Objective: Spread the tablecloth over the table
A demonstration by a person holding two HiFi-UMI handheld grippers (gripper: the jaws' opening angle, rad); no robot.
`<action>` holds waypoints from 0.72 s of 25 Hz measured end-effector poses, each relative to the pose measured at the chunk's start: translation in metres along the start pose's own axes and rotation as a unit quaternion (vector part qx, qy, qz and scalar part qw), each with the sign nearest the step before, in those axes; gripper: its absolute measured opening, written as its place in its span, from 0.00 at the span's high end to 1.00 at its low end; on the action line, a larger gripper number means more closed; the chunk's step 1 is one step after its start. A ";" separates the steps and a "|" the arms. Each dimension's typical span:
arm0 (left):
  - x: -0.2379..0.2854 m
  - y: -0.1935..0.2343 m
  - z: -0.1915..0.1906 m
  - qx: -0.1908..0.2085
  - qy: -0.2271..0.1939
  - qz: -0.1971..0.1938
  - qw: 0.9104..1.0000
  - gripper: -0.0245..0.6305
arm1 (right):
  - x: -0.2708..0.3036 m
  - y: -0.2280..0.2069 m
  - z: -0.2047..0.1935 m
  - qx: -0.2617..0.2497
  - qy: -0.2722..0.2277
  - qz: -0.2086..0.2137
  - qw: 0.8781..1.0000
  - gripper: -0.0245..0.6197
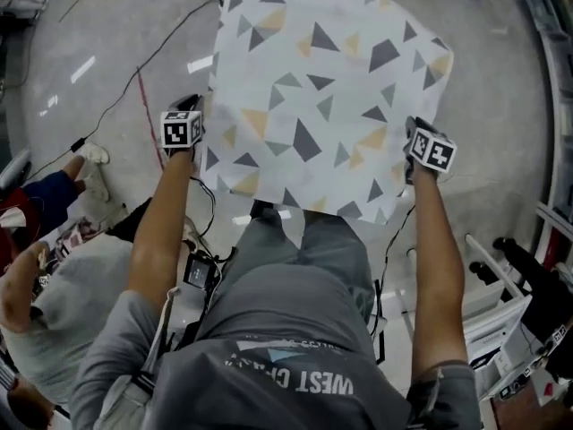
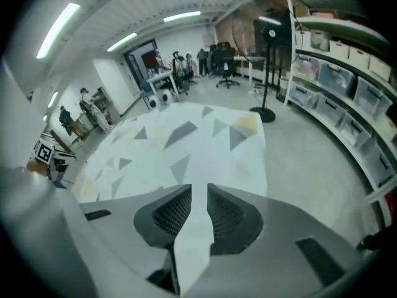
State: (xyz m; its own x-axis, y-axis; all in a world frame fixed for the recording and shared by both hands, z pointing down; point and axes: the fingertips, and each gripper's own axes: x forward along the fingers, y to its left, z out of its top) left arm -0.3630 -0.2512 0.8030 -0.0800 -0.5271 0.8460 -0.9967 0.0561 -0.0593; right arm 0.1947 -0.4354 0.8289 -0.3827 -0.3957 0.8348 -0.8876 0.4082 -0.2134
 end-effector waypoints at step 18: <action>-0.311 -0.097 0.177 0.119 -0.341 -0.169 0.917 0.91 | -0.326 0.411 0.114 -0.154 -0.275 0.280 0.907 0.95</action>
State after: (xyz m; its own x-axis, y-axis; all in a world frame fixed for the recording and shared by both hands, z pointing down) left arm -0.2438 -0.2427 0.4516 0.3242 -0.8923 0.3142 -0.9350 -0.3527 -0.0365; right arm -0.0748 -0.2325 0.4113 -0.8966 -0.3709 0.2420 -0.4331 0.8485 -0.3041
